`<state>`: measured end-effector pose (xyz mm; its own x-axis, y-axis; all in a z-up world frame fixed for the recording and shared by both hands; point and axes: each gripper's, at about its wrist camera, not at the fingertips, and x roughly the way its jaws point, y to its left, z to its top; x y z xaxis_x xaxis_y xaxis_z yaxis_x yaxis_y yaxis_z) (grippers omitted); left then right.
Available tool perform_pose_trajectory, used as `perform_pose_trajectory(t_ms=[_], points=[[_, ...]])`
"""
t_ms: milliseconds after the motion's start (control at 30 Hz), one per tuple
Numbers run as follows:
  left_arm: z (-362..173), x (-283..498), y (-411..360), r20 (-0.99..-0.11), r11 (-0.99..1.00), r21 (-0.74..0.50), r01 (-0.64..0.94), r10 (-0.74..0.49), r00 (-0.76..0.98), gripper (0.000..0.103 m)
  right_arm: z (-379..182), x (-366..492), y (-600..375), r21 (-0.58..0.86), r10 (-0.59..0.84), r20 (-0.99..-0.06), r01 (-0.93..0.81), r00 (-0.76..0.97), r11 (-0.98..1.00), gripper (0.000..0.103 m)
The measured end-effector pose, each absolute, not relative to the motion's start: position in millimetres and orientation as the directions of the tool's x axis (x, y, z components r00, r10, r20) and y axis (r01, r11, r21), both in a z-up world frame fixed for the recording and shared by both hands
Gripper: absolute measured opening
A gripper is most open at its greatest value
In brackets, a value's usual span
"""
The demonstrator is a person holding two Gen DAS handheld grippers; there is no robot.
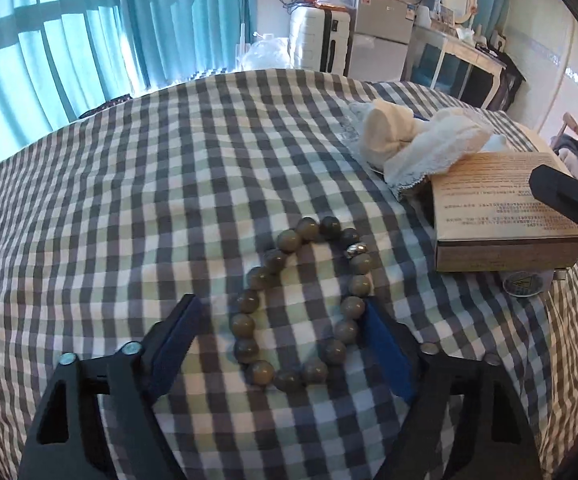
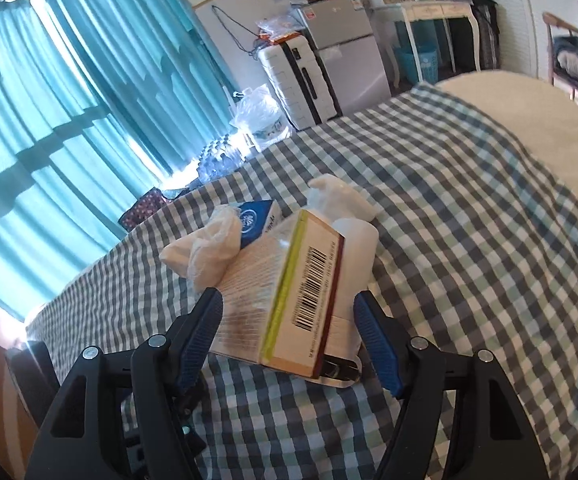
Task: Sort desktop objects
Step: 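Grasp the bead bracelet with the left gripper while the right gripper grasps the brown medicine box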
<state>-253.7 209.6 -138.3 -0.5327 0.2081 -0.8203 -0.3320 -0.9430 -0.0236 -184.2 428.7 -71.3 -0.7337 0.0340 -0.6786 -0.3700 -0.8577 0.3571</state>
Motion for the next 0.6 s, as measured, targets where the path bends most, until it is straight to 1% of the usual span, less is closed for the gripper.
perform_pose_trajectory(t_ms=[33,100,133,200,233,267,333,467,533,600], points=[[-137.4,-254.0,204.2,-0.818,-0.945,-0.024,-0.327,0.206,-0.536,0.063,-67.5,-183.8,423.2,0.346,0.043,-0.672,-0.364,-0.74,-0.865,0.059],[-136.5,-254.9,194.9,-0.818,-0.947,-0.04,-0.317,0.213,-0.533,0.048,-61.8,-184.0,415.4,0.33,0.047,-0.663,-0.348,-0.747,-0.877,0.056],[-136.0,-255.3,188.8,-0.82,-0.949,-0.063,-0.309,0.225,-0.526,0.045,-59.6,-184.0,411.6,0.327,0.044,-0.659,-0.339,-0.751,-0.882,0.053],[-134.3,-256.8,175.3,-0.823,-0.952,-0.101,-0.288,0.242,-0.514,0.029,-56.3,-185.0,404.8,0.342,0.018,-0.646,-0.311,-0.763,-0.887,0.045],[-133.8,-258.9,169.2,-0.826,-0.953,-0.121,-0.279,0.253,-0.504,0.026,-55.7,-187.2,400.4,0.356,-0.004,-0.644,-0.294,-0.765,-0.887,0.042],[-133.5,-260.7,165.1,-0.828,-0.951,-0.138,-0.276,0.264,-0.496,0.024,-56.2,-189.5,396.0,0.359,-0.018,-0.647,-0.284,-0.763,-0.889,0.041],[-134.5,-261.9,158.9,-0.831,-0.947,-0.16,-0.28,0.282,-0.48,0.024,-60.4,-195.1,386.4,0.34,-0.026,-0.662,-0.27,-0.749,-0.901,0.04],[-136.7,-265.2,169.0,-0.83,-0.944,-0.121,-0.307,0.266,-0.49,0.026,-69.9,-204.4,375.0,0.313,-0.031,-0.676,-0.249,-0.736,-0.916,0.039],[-135.8,-266.5,171.1,-0.829,-0.942,-0.114,-0.316,0.265,-0.493,0.025,-73.2,-205.6,375.7,0.317,-0.03,-0.673,-0.251,-0.739,-0.914,0.034],[-132.2,-268.9,172.8,-0.834,-0.944,-0.118,-0.308,0.262,-0.485,0.024,-74.1,-202.2,378.0,0.326,-0.031,-0.669,-0.255,-0.742,-0.91,0.034]])
